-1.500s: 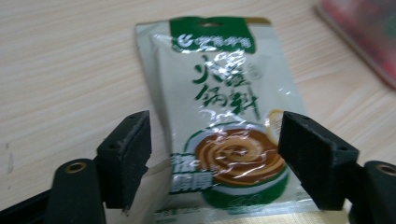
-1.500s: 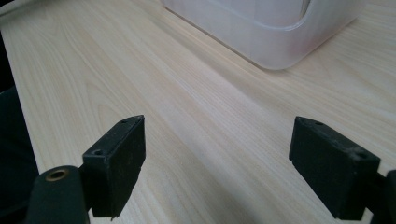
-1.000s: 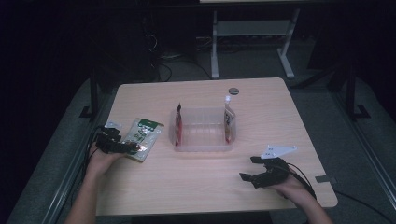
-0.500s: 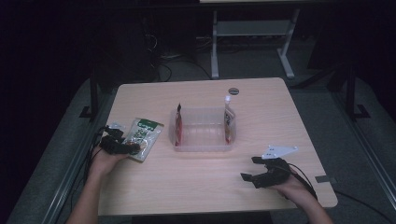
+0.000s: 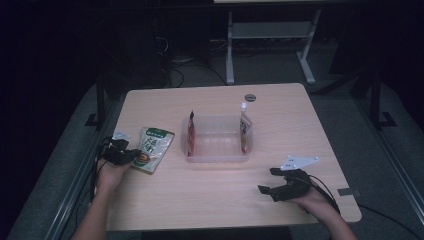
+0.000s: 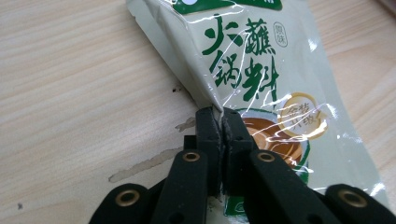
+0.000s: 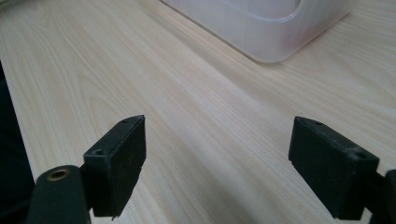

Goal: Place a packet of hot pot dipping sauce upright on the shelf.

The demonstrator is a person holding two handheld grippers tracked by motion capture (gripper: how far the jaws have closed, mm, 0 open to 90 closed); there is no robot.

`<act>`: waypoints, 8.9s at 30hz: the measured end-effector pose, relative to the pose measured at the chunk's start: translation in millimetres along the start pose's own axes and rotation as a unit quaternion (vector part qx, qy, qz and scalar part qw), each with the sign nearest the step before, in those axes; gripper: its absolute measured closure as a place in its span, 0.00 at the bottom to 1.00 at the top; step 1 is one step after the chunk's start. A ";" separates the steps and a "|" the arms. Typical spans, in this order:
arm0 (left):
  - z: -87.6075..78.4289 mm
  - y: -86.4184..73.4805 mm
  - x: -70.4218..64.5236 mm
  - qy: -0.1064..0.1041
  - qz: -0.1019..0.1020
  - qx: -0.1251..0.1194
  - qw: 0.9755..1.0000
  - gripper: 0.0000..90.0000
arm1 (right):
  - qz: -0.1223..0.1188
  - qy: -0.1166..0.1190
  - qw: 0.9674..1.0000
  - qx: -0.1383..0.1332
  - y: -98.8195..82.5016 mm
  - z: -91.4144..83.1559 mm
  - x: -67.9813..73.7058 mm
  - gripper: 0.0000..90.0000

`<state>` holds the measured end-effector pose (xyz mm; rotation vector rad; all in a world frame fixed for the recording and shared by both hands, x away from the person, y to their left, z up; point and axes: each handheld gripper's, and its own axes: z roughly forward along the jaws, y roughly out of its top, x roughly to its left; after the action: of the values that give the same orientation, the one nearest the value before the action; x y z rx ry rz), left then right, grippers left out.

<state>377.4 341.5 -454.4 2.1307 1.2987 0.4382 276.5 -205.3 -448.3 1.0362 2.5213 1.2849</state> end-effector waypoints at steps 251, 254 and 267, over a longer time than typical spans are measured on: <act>-27.4 5.7 -162.9 -0.281 0.248 -0.031 0.927 0.28 | -0.059 0.127 0.976 -0.167 140.0 28.1 -12.7 0.58; -28.7 9.2 -162.5 -0.277 0.243 -0.038 0.929 0.29 | -0.056 0.127 0.976 -0.169 138.7 23.9 -11.8 0.54; -38.4 55.9 -165.4 -0.230 0.193 -0.103 0.948 1.00 | -0.046 0.111 0.981 -0.155 110.7 0.1 -13.7 0.47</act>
<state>317.1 188.5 -384.4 2.1346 0.5523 0.1978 344.3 -169.3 -367.3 0.7374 2.3734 1.7800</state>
